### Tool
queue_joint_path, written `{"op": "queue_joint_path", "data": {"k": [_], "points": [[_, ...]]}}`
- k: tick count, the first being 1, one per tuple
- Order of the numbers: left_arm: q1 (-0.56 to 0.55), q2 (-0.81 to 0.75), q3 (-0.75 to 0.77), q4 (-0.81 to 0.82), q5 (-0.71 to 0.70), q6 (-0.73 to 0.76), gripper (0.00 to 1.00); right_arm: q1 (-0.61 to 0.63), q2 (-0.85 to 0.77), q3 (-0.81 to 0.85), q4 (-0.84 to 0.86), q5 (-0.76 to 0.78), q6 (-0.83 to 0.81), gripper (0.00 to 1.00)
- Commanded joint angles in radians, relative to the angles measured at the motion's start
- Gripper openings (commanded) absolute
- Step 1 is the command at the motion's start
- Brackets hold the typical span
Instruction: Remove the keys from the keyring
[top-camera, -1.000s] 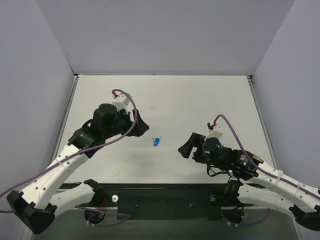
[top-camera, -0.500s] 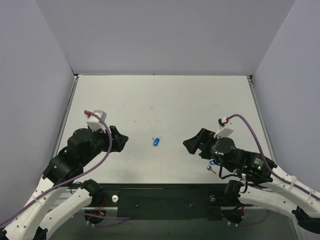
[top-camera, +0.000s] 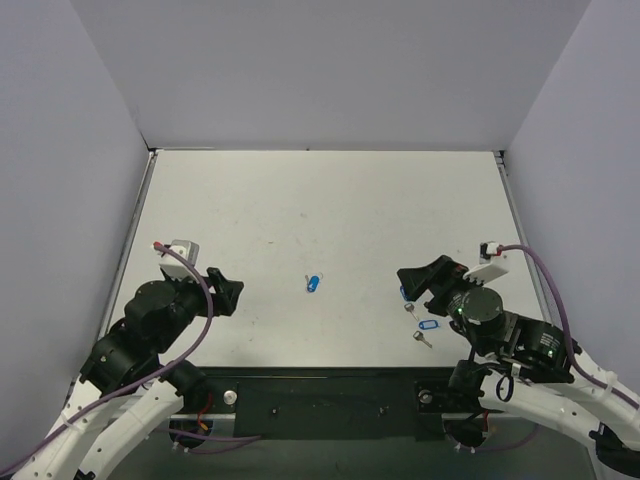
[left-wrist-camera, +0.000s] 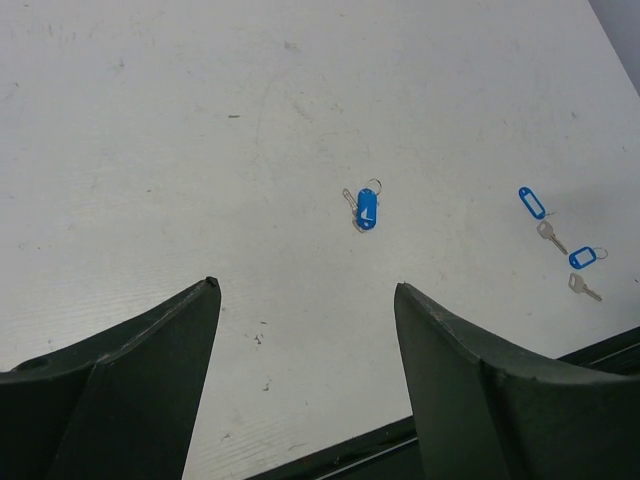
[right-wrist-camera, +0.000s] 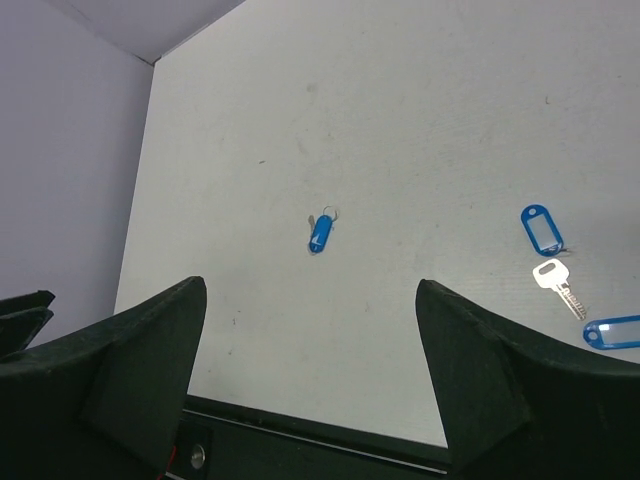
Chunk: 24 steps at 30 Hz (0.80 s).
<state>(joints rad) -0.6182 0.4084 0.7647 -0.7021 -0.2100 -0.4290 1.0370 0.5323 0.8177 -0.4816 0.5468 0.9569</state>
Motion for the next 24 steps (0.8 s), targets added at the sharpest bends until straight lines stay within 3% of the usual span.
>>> {"op": "queue_joint_path", "data": {"k": [1, 12, 24], "points": [[0.006, -0.013, -0.004, 0.030, -0.031, 0.022, 0.80, 0.009, -0.076, -0.031, -0.070, 0.116, 0.028, 0.80], [0.005, -0.022, -0.011, 0.029, -0.038, 0.022, 0.80, 0.008, -0.345, -0.178, -0.115, 0.173, 0.131, 0.80], [0.005, -0.033, -0.011, 0.024, -0.051, 0.015, 0.80, 0.008, -0.373, -0.137, -0.209, 0.179, 0.146, 0.80]]}}
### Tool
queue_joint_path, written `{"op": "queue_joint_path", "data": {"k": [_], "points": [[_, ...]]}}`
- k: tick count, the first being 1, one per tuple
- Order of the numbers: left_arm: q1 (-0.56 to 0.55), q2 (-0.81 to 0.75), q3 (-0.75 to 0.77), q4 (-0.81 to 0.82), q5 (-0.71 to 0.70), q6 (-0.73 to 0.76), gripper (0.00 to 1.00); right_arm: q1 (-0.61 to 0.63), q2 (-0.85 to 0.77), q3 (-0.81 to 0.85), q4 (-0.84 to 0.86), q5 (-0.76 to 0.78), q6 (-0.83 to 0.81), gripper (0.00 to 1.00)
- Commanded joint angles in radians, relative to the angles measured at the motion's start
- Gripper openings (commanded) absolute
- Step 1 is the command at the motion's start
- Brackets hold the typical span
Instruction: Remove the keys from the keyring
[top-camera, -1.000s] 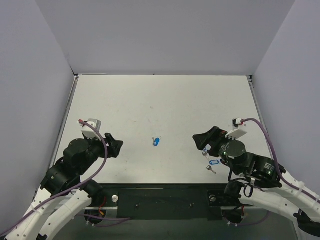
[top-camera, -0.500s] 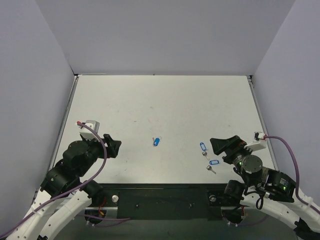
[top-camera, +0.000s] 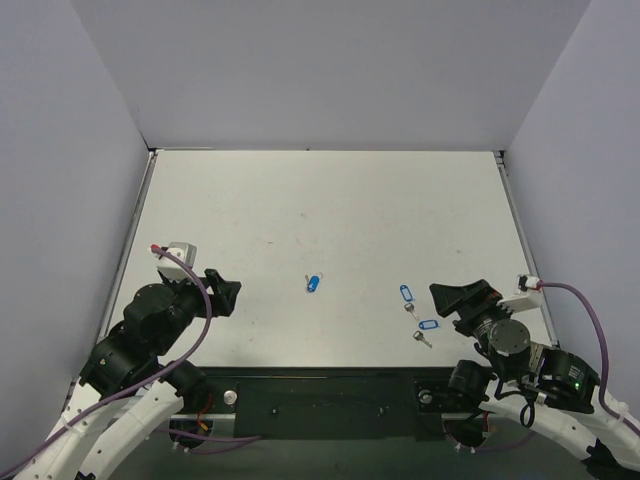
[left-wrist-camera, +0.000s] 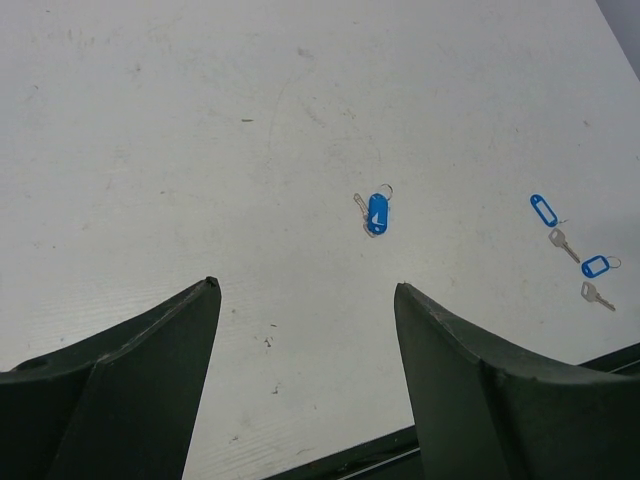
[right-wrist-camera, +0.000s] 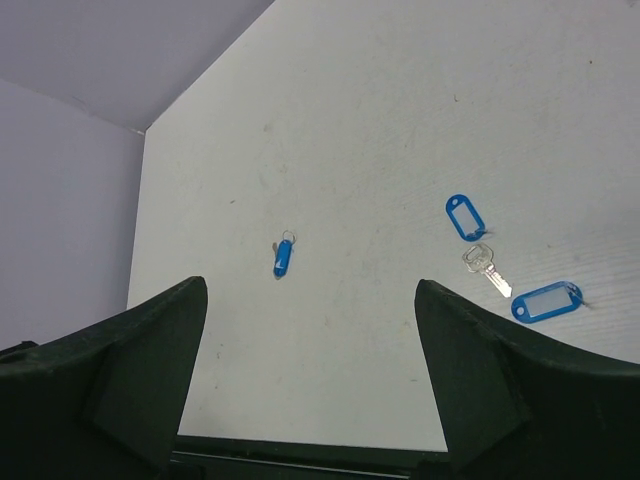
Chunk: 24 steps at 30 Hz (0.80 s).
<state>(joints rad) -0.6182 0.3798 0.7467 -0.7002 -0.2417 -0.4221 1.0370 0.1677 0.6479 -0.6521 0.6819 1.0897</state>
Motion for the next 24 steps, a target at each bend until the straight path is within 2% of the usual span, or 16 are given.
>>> {"op": "queue_joint_path", "data": {"k": [1, 22, 24], "points": [[0.005, -0.001, 0.006, 0.021, -0.019, 0.008, 0.80, 0.006, -0.010, 0.035, -0.041, 0.044, 0.015, 0.79], [0.005, -0.012, 0.005, 0.018, -0.024, 0.005, 0.80, 0.006, -0.068, 0.052, -0.069, 0.080, 0.018, 0.78], [0.005, -0.012, 0.005, 0.018, -0.024, 0.005, 0.80, 0.008, -0.077, 0.055, -0.067, 0.082, 0.021, 0.82]]}}
